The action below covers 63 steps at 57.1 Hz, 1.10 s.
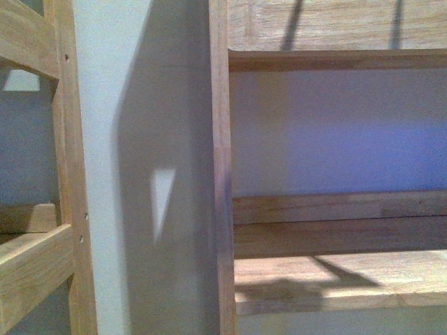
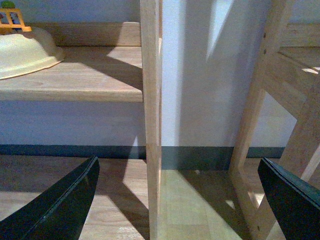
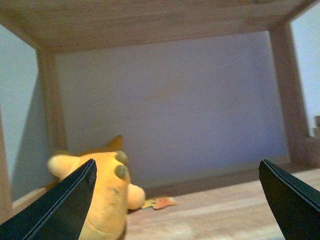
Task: Put away toys
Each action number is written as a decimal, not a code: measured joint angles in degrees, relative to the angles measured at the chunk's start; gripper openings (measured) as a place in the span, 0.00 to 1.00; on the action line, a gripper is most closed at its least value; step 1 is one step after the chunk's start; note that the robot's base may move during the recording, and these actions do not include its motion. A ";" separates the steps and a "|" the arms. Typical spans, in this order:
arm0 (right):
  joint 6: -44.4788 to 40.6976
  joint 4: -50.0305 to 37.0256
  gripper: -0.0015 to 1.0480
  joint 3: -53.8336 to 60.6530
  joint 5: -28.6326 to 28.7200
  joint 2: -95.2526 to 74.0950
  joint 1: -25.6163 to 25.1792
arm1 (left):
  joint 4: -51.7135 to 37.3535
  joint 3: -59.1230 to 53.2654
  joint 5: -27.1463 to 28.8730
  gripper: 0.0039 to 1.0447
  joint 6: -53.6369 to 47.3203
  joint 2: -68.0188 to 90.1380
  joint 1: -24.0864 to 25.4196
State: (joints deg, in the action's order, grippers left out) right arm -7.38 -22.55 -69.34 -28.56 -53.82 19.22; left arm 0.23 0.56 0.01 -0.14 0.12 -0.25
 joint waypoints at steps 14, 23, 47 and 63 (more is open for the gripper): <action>3.13 3.91 0.94 19.98 -1.31 20.20 -8.68 | 0.00 0.00 0.00 0.94 0.00 0.00 0.00; 8.61 5.92 0.94 29.07 1.18 25.99 -14.38 | 0.00 0.00 0.00 0.94 0.00 0.00 0.00; 15.34 8.20 0.94 45.35 2.45 34.45 -11.02 | 0.00 0.00 0.00 0.94 0.00 0.00 0.02; 13.81 15.30 0.88 43.39 10.91 34.75 -13.55 | 0.00 0.00 0.02 0.94 0.00 0.00 0.00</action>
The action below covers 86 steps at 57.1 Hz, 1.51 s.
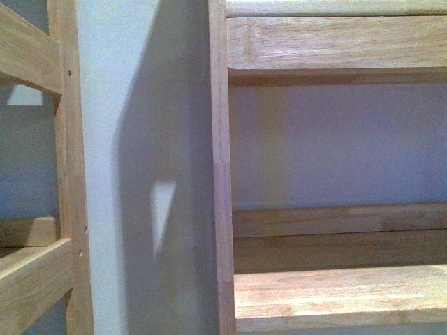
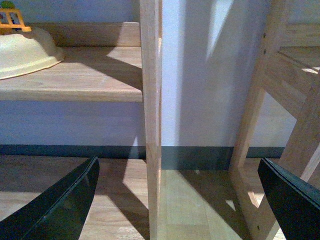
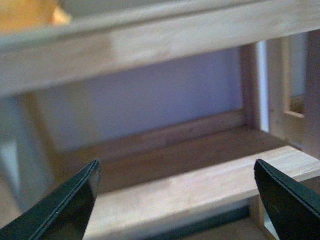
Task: Put away toys
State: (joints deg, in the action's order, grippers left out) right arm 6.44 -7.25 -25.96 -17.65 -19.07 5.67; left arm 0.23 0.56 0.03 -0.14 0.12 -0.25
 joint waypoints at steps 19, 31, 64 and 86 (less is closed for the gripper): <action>-5.70 12.39 0.38 8.24 17.51 6.23 -5.44 | 0.00 0.00 -0.02 0.94 0.00 0.00 0.00; -6.05 10.54 0.08 13.31 17.51 9.16 -5.44 | 0.00 0.00 -0.02 0.94 0.00 -0.02 0.00; -6.23 8.13 0.03 21.05 17.51 14.51 -5.46 | 0.00 0.00 -0.02 0.94 -0.02 -0.02 0.00; -6.23 7.67 0.03 23.15 17.51 16.24 -5.49 | 0.00 0.00 -0.02 0.94 -0.02 -0.02 0.00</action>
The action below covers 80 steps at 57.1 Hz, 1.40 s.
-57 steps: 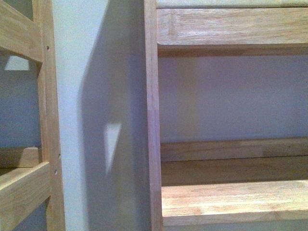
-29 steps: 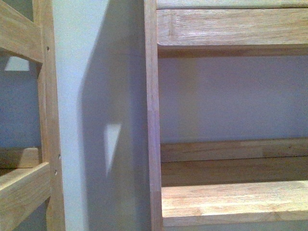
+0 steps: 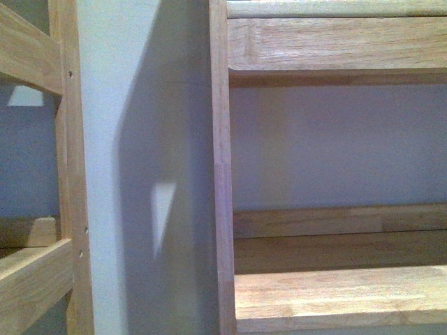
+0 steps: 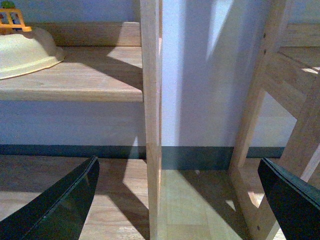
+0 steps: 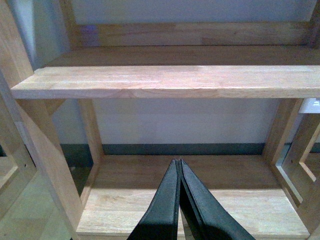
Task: Put away toys
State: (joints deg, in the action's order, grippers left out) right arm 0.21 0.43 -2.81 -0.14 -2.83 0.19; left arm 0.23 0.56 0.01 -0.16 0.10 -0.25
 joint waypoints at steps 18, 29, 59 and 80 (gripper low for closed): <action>-0.02 -0.22 0.03 1.97 0.09 2.40 -0.04 | 0.00 0.00 0.00 0.94 0.00 0.00 0.00; -0.04 -0.22 0.24 1.97 0.09 2.40 -0.04 | 0.00 0.00 0.00 0.94 0.02 0.00 0.00; -0.04 -0.22 0.94 1.97 0.09 2.40 -0.04 | 0.00 0.00 0.00 0.94 0.02 0.00 0.00; -0.04 -0.22 0.94 1.97 0.09 2.40 -0.04 | 0.00 0.00 0.00 0.94 0.00 0.00 0.00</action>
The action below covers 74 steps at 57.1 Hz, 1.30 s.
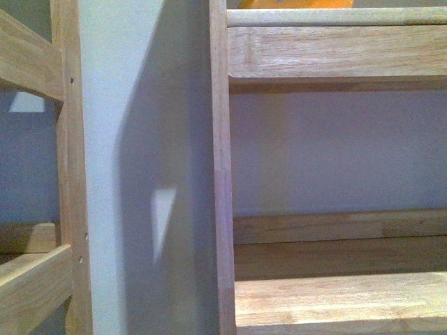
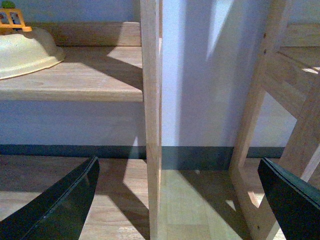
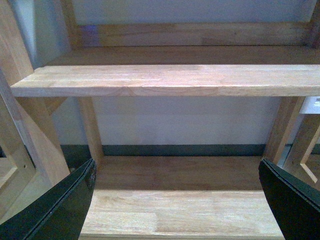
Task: Put away toys
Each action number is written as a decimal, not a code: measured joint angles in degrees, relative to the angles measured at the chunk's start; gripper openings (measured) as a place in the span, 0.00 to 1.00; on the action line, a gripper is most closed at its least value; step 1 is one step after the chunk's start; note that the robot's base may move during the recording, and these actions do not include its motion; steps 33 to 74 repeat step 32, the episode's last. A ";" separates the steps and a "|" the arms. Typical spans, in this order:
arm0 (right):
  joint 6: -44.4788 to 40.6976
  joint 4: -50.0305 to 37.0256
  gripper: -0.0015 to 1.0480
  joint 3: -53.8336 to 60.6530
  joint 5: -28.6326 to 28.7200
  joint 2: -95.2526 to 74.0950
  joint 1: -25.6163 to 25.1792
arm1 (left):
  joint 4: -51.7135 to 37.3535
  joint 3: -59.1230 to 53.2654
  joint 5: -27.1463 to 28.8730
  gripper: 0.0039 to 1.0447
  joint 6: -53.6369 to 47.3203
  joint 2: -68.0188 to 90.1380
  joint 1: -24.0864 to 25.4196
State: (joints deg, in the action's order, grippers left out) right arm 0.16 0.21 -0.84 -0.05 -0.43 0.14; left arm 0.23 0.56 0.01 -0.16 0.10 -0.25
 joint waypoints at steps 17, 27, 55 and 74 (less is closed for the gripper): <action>0.00 0.00 0.94 0.00 0.00 0.00 0.00 | 0.00 0.00 0.00 0.94 0.02 0.00 0.00; 0.00 0.00 0.94 0.00 0.00 0.00 0.00 | 0.00 0.00 0.00 0.94 0.02 0.00 0.00; 0.00 0.00 0.94 0.00 0.00 0.00 0.00 | 0.00 0.00 0.00 0.94 0.02 0.00 0.00; 0.00 0.00 0.94 0.00 0.00 0.00 0.00 | 0.00 0.00 0.00 0.94 0.02 0.00 0.00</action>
